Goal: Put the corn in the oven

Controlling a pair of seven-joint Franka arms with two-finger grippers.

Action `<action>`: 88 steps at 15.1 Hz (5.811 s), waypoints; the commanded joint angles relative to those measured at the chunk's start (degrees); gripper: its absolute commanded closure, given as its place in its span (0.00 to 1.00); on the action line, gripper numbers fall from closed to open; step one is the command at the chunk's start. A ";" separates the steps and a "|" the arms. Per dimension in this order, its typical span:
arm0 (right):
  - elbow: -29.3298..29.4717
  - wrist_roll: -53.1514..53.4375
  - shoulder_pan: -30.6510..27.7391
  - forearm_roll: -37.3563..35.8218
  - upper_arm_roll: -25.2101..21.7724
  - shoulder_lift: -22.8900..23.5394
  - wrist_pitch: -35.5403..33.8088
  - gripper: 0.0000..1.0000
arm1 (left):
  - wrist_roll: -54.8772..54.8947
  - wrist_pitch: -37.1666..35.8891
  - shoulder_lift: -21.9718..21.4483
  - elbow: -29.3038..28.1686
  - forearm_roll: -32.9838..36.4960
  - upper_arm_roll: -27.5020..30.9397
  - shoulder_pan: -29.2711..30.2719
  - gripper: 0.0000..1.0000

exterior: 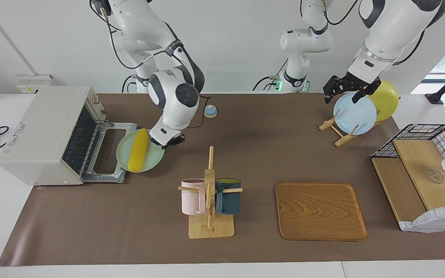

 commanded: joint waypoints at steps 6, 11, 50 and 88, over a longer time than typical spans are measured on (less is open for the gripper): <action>-11.22 -12.38 -13.18 0.26 0.88 -11.44 1.37 1.00 | 0.21 -1.14 -1.03 -0.61 0.93 0.19 -0.19 0.00; -15.96 -19.48 -19.85 0.26 0.79 -12.41 9.36 1.00 | 0.21 -1.06 -0.94 -0.61 0.93 0.19 -0.10 0.00; -14.47 -0.69 -13.98 4.22 0.88 -0.28 20.89 1.00 | 0.21 -1.15 -0.94 -0.61 0.93 0.19 -0.10 0.00; 19.63 -34.45 -26.02 19.16 1.23 -11.26 -18.31 0.00 | 0.30 -1.06 -1.03 -0.61 0.93 0.19 -0.10 0.00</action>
